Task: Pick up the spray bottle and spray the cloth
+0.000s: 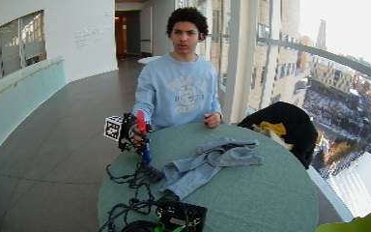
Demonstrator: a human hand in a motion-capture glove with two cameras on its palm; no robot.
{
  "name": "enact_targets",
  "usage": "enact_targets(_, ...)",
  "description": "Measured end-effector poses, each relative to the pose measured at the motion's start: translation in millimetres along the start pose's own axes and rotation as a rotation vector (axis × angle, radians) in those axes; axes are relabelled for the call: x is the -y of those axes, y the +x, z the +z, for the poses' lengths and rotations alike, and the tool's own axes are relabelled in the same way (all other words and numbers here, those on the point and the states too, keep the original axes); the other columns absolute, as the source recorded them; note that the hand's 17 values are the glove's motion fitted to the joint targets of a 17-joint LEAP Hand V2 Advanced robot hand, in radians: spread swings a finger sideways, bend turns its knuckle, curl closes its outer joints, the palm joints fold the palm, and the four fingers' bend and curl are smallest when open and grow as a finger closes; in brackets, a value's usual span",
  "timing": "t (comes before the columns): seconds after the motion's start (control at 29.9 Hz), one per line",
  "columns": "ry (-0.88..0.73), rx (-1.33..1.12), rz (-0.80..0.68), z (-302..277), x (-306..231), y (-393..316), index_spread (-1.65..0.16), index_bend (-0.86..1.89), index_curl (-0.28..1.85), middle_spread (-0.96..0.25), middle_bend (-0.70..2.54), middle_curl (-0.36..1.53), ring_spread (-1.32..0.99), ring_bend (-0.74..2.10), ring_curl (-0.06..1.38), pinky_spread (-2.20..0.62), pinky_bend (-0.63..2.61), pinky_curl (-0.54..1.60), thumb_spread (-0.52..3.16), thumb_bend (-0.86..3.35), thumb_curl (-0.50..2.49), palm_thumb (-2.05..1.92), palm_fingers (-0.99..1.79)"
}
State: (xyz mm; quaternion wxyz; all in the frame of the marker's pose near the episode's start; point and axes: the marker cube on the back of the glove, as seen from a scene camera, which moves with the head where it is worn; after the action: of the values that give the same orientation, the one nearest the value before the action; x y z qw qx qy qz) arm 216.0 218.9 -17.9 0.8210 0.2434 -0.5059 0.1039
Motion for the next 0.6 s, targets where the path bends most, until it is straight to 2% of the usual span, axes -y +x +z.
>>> enact_targets(0.3,-0.261,-0.040,-0.060,32,29,-56,-0.23,0.15,0.39,-0.08,0.39,0.46,-0.06,0.53,0.39,0.20,0.19,0.30,0.67,-0.03,0.59,0.96,1.19)
enact_targets(0.6,-0.634,-0.173,-0.047,81,49,-95,-0.21,0.13,0.39,-0.07,0.40,0.46,-0.04,0.57,0.40,0.17,0.23,0.32,0.65,-0.03,0.62,0.95,1.19)
